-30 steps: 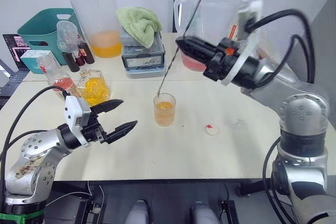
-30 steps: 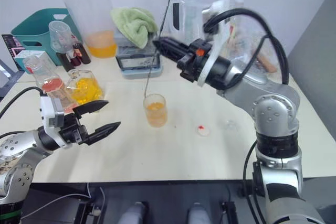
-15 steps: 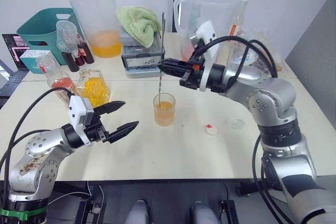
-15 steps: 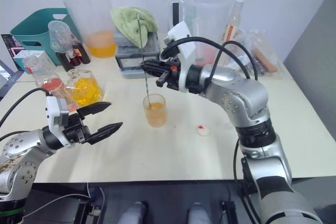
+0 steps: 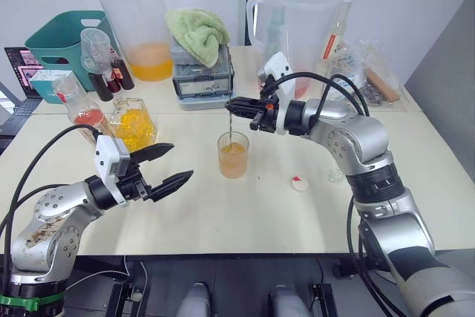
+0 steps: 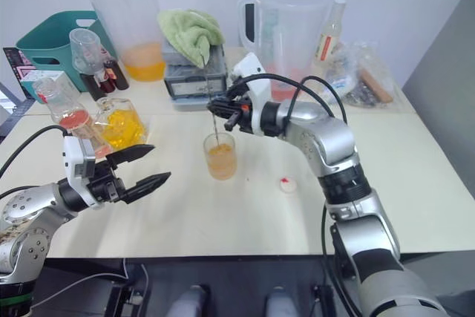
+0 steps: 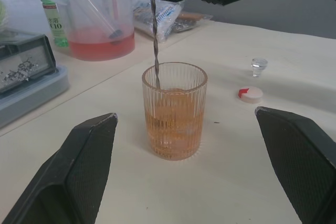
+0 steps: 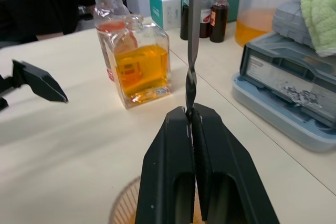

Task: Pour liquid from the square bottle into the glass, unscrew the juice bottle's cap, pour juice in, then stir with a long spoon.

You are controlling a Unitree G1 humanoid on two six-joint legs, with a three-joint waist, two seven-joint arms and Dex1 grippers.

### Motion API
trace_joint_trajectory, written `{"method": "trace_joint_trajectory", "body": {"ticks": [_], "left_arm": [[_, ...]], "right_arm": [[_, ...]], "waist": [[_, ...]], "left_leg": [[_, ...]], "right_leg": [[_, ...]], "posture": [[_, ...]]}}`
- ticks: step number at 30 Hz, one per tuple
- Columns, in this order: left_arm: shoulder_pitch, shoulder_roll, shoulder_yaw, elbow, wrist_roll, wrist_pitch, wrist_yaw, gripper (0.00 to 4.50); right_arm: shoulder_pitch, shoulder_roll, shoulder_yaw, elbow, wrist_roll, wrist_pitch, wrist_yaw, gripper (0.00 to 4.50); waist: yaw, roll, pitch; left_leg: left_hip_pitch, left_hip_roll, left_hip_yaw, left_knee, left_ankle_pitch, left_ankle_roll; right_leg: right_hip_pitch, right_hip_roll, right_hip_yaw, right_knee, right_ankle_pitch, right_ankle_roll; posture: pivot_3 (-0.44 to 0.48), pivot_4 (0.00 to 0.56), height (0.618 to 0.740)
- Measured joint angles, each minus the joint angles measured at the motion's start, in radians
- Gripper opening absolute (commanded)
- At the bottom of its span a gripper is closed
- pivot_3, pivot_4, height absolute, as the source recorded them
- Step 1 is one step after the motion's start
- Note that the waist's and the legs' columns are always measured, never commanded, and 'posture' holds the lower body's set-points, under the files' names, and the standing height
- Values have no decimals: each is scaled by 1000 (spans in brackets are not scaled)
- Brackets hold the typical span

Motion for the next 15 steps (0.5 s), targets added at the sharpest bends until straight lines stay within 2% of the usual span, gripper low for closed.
{"method": "trace_joint_trajectory", "body": {"ticks": [7,15], "left_arm": [[7,0,2,-1,0,0,1,4464],[11,0,5,-2,0,0,4,4464]], "right_arm": [[-1,-19,-34,-66,14,77,39,0],[-1,40,-62,-137,46,154,5,0]], "waist": [[0,0,0],[-1,0,0]], "left_leg": [[0,0,0,0,0,0],[0,0,0,0,0,0]], "right_leg": [[0,0,0,0,0,0],[0,0,0,0,0,0]], "posture": [[0,150,740],[0,150,740]]}}
